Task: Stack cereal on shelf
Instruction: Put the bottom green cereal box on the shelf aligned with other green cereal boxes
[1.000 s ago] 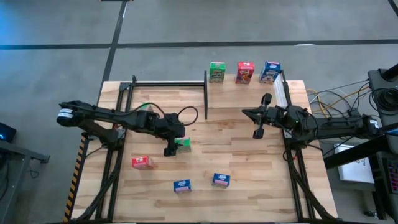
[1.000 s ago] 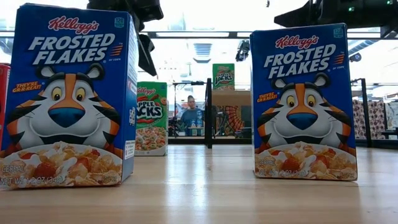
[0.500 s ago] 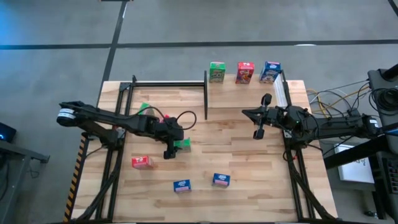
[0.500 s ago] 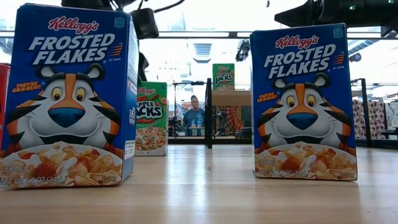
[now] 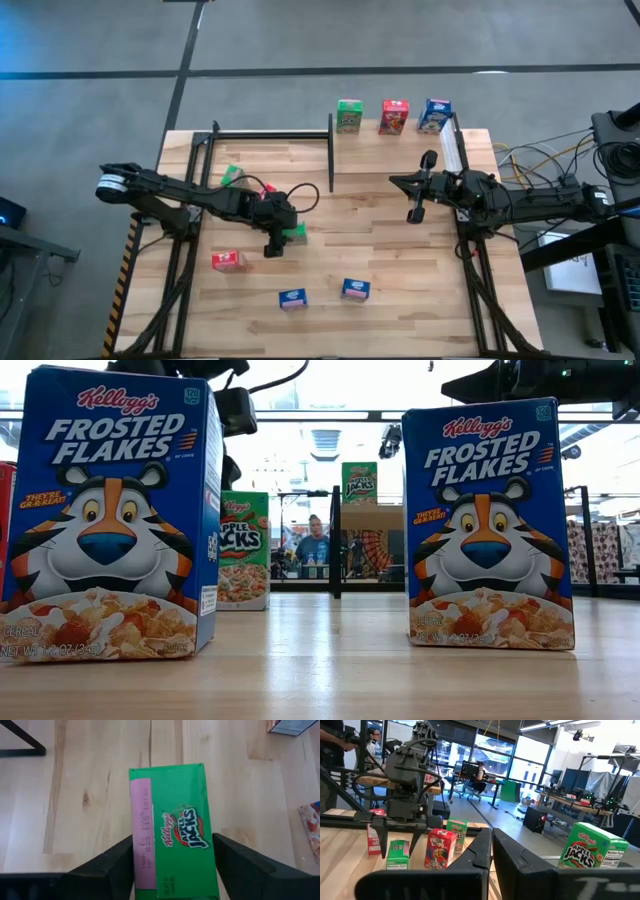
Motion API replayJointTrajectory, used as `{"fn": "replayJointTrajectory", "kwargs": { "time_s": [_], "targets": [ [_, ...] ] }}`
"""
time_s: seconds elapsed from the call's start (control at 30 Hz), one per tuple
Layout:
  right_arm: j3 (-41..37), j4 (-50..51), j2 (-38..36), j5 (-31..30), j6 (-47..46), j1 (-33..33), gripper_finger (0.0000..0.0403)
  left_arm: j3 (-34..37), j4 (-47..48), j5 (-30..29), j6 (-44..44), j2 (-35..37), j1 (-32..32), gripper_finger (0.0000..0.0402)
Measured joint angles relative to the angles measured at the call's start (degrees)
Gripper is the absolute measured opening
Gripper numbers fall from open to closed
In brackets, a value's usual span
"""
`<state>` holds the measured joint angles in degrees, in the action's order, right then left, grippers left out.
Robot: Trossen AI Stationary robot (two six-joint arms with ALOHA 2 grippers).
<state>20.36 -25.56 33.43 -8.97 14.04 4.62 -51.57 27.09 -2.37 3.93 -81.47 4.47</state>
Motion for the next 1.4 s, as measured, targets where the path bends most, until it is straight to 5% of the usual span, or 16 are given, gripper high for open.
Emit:
{"fn": "replayJointTrajectory", "kwargs": {
  "time_s": [0.53,1.1,1.4],
  "targets": [
    [0.0,0.0,0.0,0.0,-0.1,0.0,0.0009,-4.7,4.2,0.0,-1.9,0.0,0.0,0.0154],
    [0.0,0.2,0.0,0.0,-0.4,0.0,0.0009,-23.9,3.1,0.0,-24.3,0.0,-3.2,0.0153],
    [0.0,0.2,0.0,0.0,0.1,0.0,0.0009,-26.8,-6.7,0.0,-31.9,0.0,-10.7,0.0153]
  ]
}}
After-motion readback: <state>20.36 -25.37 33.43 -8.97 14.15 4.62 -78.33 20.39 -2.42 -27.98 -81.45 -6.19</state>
